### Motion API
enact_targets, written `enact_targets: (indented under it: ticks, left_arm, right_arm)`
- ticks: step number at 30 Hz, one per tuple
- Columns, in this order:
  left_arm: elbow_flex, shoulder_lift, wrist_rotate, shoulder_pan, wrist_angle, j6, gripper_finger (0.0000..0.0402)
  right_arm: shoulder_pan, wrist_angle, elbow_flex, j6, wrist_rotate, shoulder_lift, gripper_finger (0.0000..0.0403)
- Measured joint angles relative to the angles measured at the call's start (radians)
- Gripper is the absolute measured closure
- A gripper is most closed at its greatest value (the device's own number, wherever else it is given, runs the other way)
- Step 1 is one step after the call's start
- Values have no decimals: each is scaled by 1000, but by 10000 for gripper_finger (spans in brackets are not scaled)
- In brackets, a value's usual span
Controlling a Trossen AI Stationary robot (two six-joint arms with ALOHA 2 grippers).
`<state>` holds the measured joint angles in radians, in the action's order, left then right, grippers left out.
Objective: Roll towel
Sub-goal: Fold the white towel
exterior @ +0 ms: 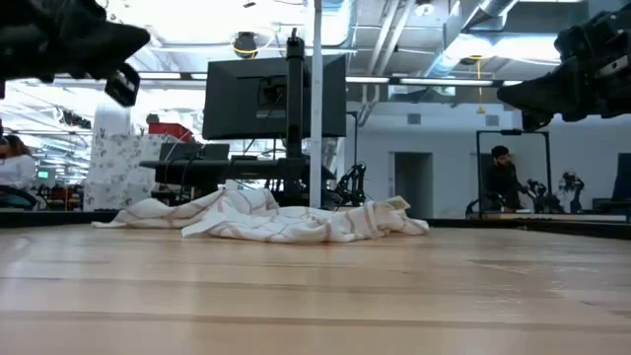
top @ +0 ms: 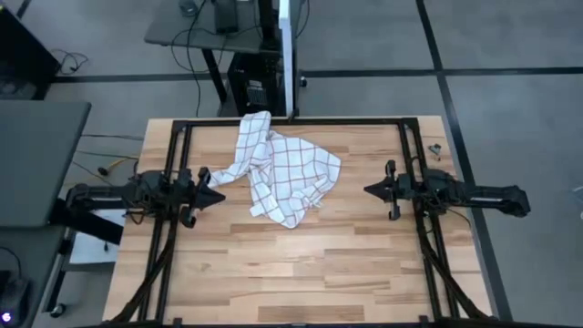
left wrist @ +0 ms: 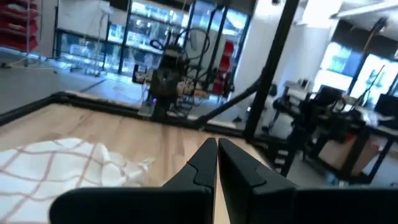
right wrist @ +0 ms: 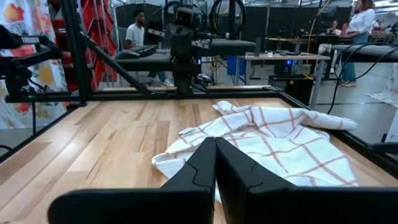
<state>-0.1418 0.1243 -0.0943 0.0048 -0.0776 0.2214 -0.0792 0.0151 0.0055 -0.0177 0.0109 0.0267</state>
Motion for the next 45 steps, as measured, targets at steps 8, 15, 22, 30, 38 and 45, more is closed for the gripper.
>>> enact_targets:
  ticks: [8, 15, 22, 30, 38, 45]
  left_arm:
    - [-368, 499, 165, 10, 282, -168, 402]
    - [-725, 871, 229, 69, 474, -266, 390]
    - [-990, 1138, 266, 225, 800, 13, 308]
    - [-1026, 1186, 300, 336, 1062, 146, 236]
    - [-872, 1187, 279, 367, 1038, 217, 237]
    - [-722, 1187, 274, 394, 827, 188, 237]
  right_arm:
    - [0, 0, 0, 0, 0, 0, 403]
    - [0, 0, 0, 0, 0, 0, 403]
    - [0, 0, 0, 0, 0, 0, 403]
    - [0, 0, 0, 0, 0, 0, 403]
    - [0, 0, 0, 0, 0, 0, 403]
    - [0, 0, 0, 0, 0, 0, 403]
